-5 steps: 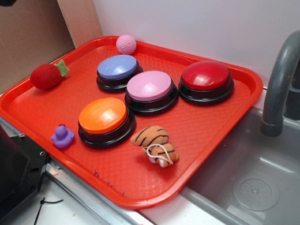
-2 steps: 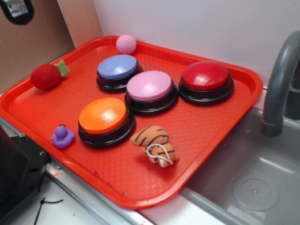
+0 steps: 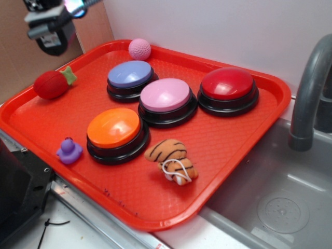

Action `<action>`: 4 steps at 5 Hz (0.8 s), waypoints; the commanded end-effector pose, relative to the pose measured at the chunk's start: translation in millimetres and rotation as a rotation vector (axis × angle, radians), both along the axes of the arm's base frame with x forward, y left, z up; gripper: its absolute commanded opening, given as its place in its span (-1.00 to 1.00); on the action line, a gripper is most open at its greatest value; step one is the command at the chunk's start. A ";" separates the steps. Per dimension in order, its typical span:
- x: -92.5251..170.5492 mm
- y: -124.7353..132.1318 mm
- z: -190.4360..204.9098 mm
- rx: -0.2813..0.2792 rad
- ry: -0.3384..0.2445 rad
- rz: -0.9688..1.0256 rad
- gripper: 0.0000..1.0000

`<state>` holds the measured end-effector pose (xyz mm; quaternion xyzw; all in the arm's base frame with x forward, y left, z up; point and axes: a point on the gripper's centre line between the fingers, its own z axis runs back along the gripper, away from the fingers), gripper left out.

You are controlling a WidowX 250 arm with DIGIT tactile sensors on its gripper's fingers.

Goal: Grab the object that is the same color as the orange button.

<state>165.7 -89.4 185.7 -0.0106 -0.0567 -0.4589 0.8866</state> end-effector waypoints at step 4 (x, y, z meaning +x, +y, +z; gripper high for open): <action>0.0 -69.6 -104.0 0.132 -0.058 -0.628 1.00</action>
